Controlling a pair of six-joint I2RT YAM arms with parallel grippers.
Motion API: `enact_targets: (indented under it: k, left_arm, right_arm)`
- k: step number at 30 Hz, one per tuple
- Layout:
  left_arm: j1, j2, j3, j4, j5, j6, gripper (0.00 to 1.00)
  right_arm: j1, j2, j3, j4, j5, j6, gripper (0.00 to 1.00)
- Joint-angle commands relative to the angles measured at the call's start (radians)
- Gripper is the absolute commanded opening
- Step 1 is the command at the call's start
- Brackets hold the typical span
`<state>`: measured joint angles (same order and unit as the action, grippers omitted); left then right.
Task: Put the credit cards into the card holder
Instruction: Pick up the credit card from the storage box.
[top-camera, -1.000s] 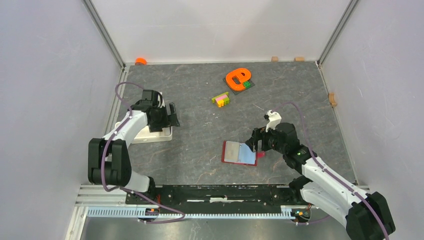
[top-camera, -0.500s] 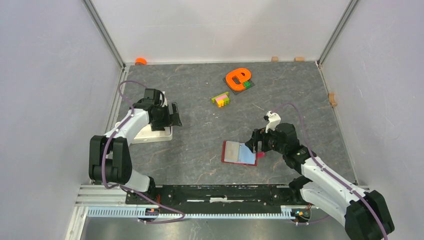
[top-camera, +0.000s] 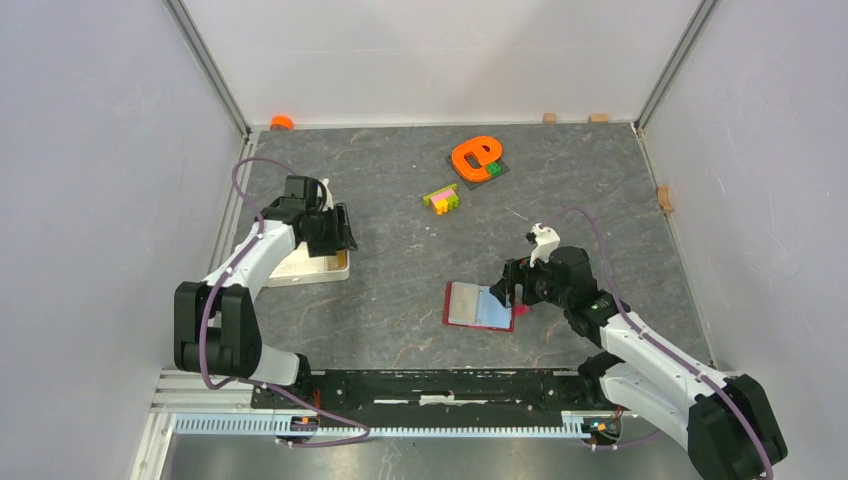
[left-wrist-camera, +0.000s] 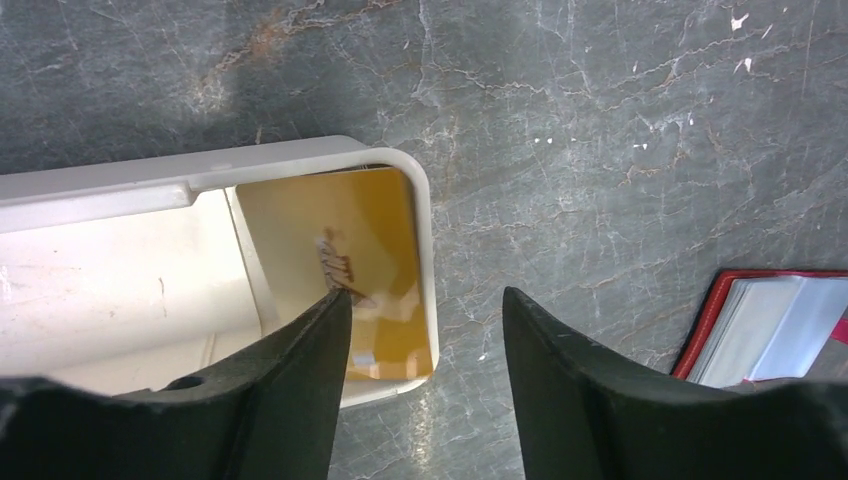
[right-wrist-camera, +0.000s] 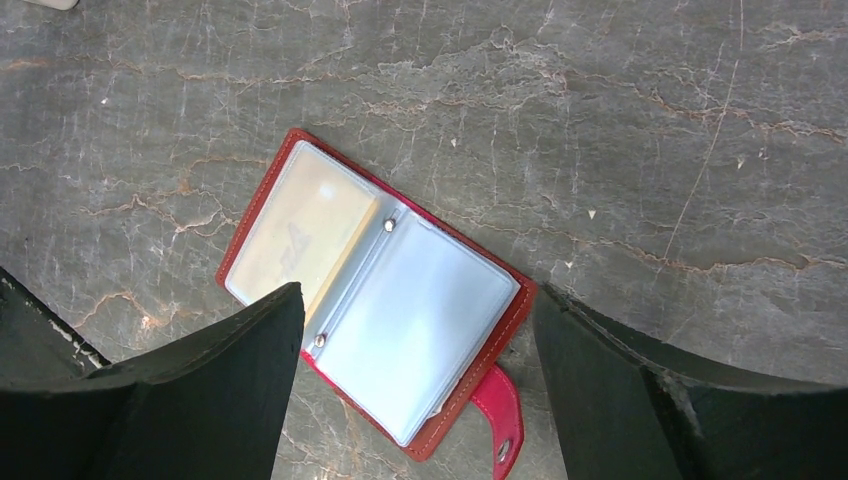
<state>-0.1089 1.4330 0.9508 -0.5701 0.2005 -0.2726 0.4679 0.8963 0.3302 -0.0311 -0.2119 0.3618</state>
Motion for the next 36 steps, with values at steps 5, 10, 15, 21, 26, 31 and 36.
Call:
enact_targets:
  k: [5,10,15,21,26,31,36]
  left_arm:
    - [-0.003,-0.026,0.008,0.016,-0.018,0.059,0.45]
    - [-0.003,-0.009,0.009,0.012,-0.018,0.058,0.41]
    - [-0.003,-0.038,0.013,0.011,-0.06,0.063,0.44]
    - [0.0,-0.05,0.006,-0.002,-0.133,0.063,0.63]
    - [0.004,-0.002,0.016,-0.007,-0.105,0.059,0.73]
    - [0.017,0.039,0.026,-0.009,-0.07,0.053,0.82]
    - [0.024,0.088,0.034,-0.004,-0.012,0.05,0.87]
  right_arm:
    - [-0.008,0.003,-0.003,0.051,-0.026,0.002,0.88]
    - [-0.008,0.008,-0.005,0.049,-0.032,0.002,0.88]
    - [-0.008,0.008,-0.009,0.053,-0.035,0.003,0.88]
    - [-0.009,0.01,-0.008,0.056,-0.042,0.002,0.88]
    - [-0.009,0.006,-0.011,0.056,-0.042,0.0,0.88]
    - [-0.011,0.002,-0.013,0.054,-0.045,-0.002,0.88]
    - [-0.011,0.0,-0.015,0.053,-0.046,-0.004,0.88]
